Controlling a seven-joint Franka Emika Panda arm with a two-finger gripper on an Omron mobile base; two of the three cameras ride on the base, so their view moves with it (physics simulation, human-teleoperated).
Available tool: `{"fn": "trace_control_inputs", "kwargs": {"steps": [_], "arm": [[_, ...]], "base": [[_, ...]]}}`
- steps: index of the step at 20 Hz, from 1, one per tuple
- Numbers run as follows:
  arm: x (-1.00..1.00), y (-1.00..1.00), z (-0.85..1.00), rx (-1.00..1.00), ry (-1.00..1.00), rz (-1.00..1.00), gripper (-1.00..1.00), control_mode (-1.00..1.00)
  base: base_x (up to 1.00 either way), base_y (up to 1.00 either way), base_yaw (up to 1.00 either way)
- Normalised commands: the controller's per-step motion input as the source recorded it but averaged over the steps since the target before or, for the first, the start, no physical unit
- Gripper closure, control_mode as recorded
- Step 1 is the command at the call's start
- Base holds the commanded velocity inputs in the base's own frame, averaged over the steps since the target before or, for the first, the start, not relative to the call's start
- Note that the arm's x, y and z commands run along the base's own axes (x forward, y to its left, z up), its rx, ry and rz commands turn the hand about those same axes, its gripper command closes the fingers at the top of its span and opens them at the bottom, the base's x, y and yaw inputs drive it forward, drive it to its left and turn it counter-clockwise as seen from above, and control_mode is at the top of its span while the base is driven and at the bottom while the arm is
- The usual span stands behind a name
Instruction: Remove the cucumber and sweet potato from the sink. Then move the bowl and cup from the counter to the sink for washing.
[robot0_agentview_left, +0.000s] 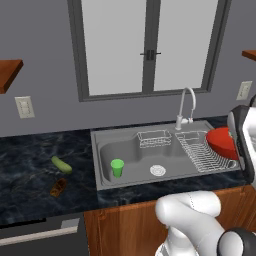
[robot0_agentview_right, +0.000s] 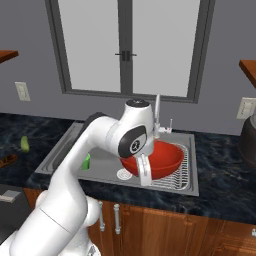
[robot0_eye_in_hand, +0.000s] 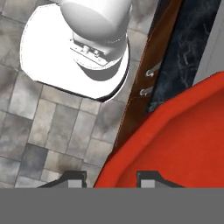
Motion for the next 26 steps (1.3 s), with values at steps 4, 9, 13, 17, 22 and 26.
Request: {"fn": "trace_control_inputs", "kwargs": {"steps": [4, 9, 13, 17, 22, 26], "arm": [[-0.08, 0.28, 0.04, 0.0, 0.07, 0.08, 1.0, -1.0], [-0.08, 0.32, 0.03, 0.0, 0.08, 0.09, 1.0, -1.0], [-0.06, 0.34, 0.06, 0.0, 0.04, 0.1, 1.0, -1.0], [-0.01, 0.3, 0.13, 0.02, 0.01, 0.11, 1.0, -1.0], [0.0, 0.25, 0.09, 0.04, 0.06, 0.1, 1.0, -1.0], [0.02, 0.23, 0.04, 0.07, 0.13, 0.09, 1.0, -1.0]], "base": [[0.0, 0.0, 0.0], [0.0, 0.0, 0.0], [0.0, 0.0, 0.0], [0.0, 0.0, 0.0], [0.0, 0.0, 0.0], [0.0, 0.0, 0.0]]}}
